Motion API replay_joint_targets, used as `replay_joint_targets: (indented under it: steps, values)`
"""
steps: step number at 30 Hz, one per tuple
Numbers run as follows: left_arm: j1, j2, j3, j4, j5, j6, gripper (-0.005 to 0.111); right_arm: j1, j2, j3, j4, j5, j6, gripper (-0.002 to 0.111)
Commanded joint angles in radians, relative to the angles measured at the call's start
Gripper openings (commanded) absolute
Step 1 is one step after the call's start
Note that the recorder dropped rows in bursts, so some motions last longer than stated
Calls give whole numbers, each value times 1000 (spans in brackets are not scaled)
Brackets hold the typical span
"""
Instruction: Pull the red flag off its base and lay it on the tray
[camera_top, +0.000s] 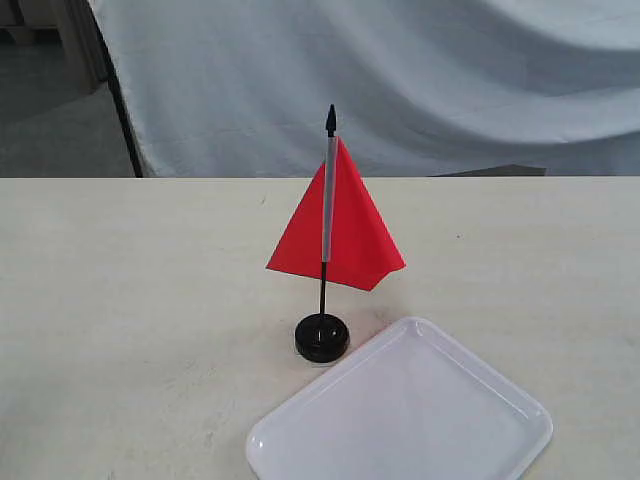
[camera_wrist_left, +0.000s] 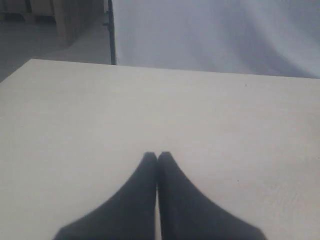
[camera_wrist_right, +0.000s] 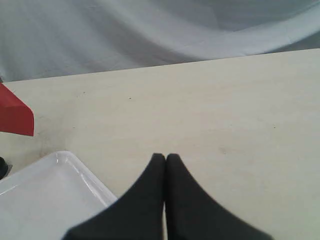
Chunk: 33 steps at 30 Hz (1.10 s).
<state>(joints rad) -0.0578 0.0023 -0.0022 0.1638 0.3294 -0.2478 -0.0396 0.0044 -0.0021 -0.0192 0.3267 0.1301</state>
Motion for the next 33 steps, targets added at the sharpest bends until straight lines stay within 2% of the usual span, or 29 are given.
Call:
replay_joint_targets:
  steps: [1,26,29,33]
  values:
    - [0,-2,2,-3,-9,5,0,2,-4,2,-1,-7,-4,-1]
    - [0,-2,2,-3,-9,5,0,2,-4,2,-1,-7,-4,-1]
    - [0,-2,2,-3,-9,5,0,2,-4,2,-8,-44,-5,-1]
    - [0,-2,2,-3,-9,5,0,2,-4,2,-8,-203,-5,-1]
